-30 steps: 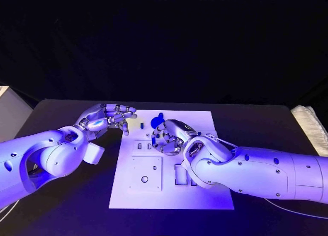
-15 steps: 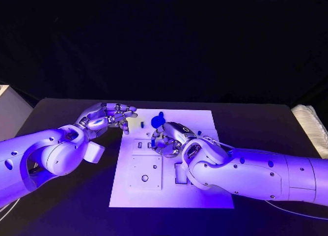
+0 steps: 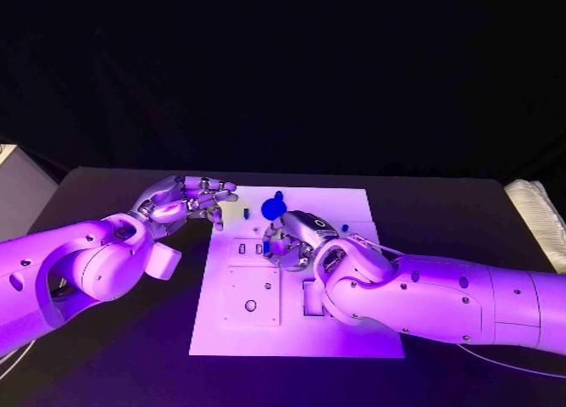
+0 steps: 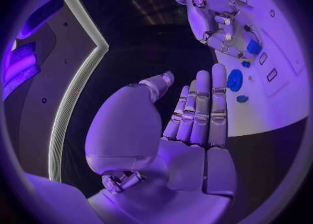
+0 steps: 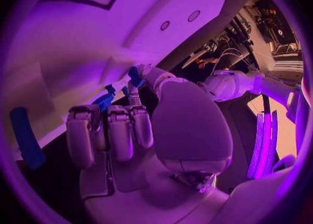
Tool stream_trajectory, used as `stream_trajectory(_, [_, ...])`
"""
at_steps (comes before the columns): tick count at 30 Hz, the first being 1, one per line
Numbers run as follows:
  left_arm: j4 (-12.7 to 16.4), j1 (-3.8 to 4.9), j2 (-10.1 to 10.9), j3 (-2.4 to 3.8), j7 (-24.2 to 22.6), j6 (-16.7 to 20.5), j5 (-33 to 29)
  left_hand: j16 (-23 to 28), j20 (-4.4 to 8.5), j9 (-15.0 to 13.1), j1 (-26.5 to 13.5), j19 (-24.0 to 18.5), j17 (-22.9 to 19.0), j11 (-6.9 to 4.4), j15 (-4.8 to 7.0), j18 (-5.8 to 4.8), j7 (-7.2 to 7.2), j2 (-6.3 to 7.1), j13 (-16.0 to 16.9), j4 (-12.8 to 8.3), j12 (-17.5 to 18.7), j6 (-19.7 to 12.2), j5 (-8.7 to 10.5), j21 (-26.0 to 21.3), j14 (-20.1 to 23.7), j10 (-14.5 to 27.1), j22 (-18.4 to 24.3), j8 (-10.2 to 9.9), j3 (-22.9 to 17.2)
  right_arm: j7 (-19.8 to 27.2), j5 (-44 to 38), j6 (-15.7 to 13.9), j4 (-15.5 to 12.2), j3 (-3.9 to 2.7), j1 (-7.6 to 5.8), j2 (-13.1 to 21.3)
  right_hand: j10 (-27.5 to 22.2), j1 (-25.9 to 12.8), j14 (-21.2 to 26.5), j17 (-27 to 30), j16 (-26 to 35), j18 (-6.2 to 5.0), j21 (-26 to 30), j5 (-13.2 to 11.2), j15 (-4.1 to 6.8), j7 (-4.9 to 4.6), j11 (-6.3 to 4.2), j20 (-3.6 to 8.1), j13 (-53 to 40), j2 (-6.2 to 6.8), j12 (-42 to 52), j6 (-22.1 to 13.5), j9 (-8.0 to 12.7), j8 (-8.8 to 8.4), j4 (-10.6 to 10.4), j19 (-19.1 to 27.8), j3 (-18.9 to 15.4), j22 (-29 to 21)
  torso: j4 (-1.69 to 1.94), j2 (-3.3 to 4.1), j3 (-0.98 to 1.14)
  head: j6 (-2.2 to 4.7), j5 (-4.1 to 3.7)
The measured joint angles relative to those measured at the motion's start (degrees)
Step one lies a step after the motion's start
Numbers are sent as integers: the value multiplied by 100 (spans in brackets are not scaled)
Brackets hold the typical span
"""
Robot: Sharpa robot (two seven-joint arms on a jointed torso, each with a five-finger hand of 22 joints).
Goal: Assemble the parts on the task board
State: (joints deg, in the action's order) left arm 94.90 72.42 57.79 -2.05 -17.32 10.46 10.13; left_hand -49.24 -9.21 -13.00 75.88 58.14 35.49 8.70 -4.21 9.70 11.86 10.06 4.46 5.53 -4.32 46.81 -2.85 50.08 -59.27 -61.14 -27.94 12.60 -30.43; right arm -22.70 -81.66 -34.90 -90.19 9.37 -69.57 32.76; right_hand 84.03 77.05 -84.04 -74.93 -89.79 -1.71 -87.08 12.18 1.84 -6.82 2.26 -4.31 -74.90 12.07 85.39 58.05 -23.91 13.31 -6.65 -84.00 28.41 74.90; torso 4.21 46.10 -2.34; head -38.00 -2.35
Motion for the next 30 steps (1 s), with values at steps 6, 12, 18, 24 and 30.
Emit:
stream_trajectory(6, [-2, 0, 0, 0, 5, -1, 9, 0, 0, 0, 0, 0, 0, 0, 0, 0, 0, 0, 0, 0, 0, 0, 0, 0, 0, 0, 0, 0, 0, -1, -8, 12, 37, 3, 1, -15, 0, 0, 0, -2, 0, 0, 0, 0, 0, 0, 0, 0, 0, 0, -6, -1, 1, -2, 0, 0, 0, 5, 1, 0, 0, 1, -4])
stream_trajectory(12, [-3, 0, 0, 0, 8, -2, 13, 0, 0, 1, 0, 0, 0, 0, 0, 0, 0, 0, -1, 0, 0, 0, 0, 0, 0, 0, 1, 0, 0, 1, -16, 12, 77, 6, -1, -26, 0, -16, 0, -1, 0, 0, 0, -1, 0, -1, 0, 0, 0, -16, -6, -2, 4, -9, 0, 0, 0, 4, -1, 0, 3, -7, 2])
stream_trajectory(18, [-5, 0, 0, 0, 12, -3, 16, 0, -22, 1, 0, -21, 0, 0, 0, 0, 0, 0, -1, 0, 0, 0, 0, 24, 0, 0, -13, 0, 0, 5, -21, 13, 87, 9, -1, -29, 0, -61, 0, -1, 0, 0, 0, -1, 0, -6, 0, 0, 0, 1, -6, -9, 8, -14, 0, 0, 0, 4, -4, -1, 3, -12, 2])
stream_trajectory(24, [-8, 0, 0, 0, 16, -6, 18, 0, -22, 1, 0, -21, 0, 0, 0, 1, 0, 0, -1, 0, 0, 0, 0, 24, 0, 0, -12, 0, 0, 11, -22, 13, 91, 13, 1, -28, 0, -97, 0, 0, 0, 0, 23, -1, 0, -35, 0, 0, 0, 37, -6, -39, 12, -14, 0, 0, 0, 3, -4, -4, 5, -13, 2])
stream_trajectory(30, [-9, 0, 0, 0, 22, -8, 19, 0, -22, 2, 0, -21, 0, 0, 0, 1, 0, 0, -1, 0, 0, 0, 0, 24, 0, 0, -12, 0, 0, 18, -23, 15, 89, 14, 2, -26, 0, -120, 0, 0, 0, 0, 23, -22, 0, -42, 0, 0, 0, 60, -38, -46, 20, -13, 0, 0, 0, 3, -4, -4, 5, -27, 17])
